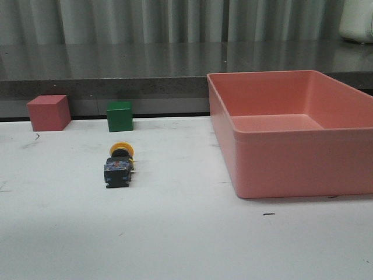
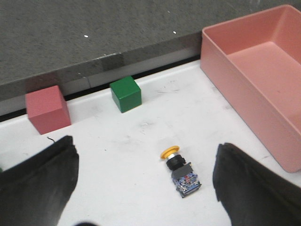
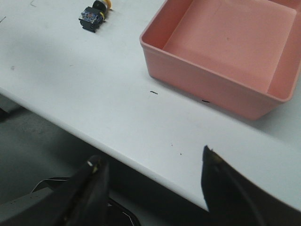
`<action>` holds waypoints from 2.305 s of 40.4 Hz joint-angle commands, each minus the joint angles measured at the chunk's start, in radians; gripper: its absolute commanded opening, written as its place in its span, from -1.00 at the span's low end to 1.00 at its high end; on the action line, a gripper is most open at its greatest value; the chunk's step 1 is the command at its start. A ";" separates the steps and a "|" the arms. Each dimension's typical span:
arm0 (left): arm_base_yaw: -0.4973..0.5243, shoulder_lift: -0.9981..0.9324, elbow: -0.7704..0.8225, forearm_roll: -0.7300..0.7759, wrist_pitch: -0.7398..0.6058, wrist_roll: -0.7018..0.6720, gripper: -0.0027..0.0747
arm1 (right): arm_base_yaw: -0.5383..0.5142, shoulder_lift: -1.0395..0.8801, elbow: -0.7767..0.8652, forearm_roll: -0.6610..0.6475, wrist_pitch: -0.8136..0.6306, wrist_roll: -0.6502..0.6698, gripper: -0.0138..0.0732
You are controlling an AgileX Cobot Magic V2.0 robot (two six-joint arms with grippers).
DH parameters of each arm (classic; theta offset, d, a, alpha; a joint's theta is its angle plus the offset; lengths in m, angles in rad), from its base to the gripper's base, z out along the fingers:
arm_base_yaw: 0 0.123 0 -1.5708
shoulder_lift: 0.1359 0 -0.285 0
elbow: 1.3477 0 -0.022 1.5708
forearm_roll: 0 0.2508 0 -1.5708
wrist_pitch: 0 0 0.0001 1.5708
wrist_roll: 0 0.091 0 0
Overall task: Place and stand button with both arms
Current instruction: 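Open the right gripper and withdraw it upward, then lower the left gripper over the lying button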
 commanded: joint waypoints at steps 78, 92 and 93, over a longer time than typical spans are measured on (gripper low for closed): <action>-0.112 1.044 -0.794 0.130 0.444 -0.616 0.53 | -0.006 0.005 -0.024 0.013 -0.052 -0.007 0.37; -0.112 1.045 -0.794 0.123 0.491 -0.633 0.53 | -0.006 0.005 -0.024 0.013 -0.052 -0.007 0.37; -0.112 1.045 -0.794 0.126 0.489 -0.633 0.53 | -0.006 0.005 -0.024 0.013 -0.052 -0.007 0.37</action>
